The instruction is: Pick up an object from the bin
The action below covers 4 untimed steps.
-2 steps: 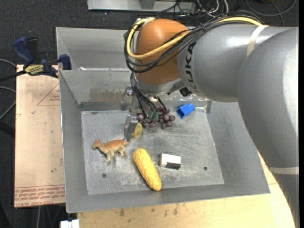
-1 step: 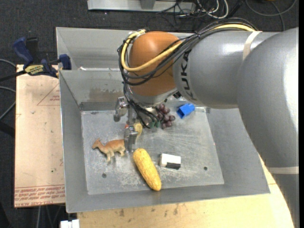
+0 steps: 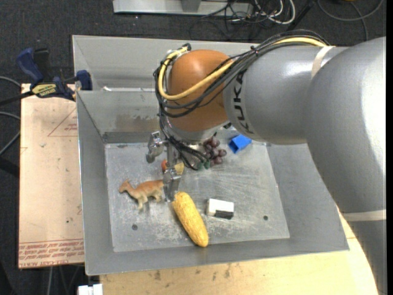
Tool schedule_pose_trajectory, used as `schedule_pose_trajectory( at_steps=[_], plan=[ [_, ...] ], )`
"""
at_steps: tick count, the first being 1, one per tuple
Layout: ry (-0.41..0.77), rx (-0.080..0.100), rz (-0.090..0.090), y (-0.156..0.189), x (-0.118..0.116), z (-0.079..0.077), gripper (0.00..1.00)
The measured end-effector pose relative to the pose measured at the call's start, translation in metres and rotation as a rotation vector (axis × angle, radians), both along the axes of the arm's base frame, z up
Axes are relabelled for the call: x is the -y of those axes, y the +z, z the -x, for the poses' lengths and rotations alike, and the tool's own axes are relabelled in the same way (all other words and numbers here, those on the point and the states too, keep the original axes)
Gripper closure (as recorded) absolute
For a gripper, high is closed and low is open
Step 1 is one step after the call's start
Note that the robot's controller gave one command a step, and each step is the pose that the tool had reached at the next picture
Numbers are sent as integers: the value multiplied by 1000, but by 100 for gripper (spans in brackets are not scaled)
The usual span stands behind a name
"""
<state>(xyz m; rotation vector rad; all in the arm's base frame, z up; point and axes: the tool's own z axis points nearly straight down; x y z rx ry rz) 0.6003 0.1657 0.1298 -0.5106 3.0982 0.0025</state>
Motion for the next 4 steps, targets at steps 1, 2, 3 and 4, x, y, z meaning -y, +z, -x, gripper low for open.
schedule_pose_trajectory(
  at_steps=[1, 2, 3, 4],
  plan=[
    [-160, 1, -1, -55, -12, 15, 0],
    [-116, 12, -9, -66, -21, 9, 100],
    [-110, 13, -9, -66, -21, 9, 100],
    [-108, 12, -8, -63, -21, 9, 100]
  ],
)
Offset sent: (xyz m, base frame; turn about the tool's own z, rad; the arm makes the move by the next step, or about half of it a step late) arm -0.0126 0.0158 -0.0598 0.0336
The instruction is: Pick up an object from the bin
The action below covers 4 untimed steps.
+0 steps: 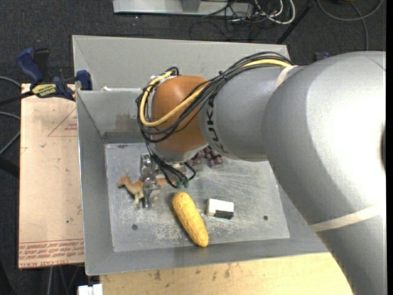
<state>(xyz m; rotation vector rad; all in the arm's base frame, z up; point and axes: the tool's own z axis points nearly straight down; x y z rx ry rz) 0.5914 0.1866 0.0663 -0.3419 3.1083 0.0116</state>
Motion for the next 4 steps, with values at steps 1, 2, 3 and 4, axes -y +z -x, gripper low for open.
schedule_pose_trajectory(
  at_steps=[1, 2, 3, 4],
  plan=[
    [0, -4, 4, 7, 1, 2, 100],
    [0, -16, 8, 24, 2, 5, 100],
    [-1, -14, 8, 45, 2, 4, 100],
    [-2, -9, 7, 59, 2, 3, 100]
  ],
)
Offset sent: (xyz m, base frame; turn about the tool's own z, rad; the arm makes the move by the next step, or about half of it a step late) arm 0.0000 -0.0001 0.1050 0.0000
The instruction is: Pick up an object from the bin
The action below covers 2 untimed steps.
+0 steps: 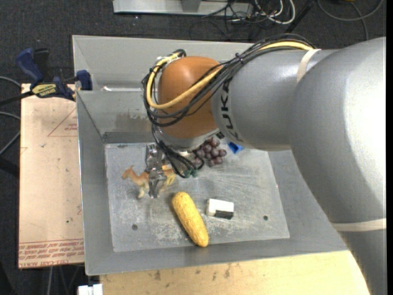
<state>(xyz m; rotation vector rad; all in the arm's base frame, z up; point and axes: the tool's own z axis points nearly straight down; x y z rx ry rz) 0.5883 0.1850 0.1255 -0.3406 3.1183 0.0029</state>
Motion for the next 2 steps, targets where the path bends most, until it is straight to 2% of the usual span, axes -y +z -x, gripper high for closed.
schedule_pose_trajectory(
  at_steps=[2],
  plan=[
    [-1, 1, 0, 13, 0, -1, 100]
  ],
)
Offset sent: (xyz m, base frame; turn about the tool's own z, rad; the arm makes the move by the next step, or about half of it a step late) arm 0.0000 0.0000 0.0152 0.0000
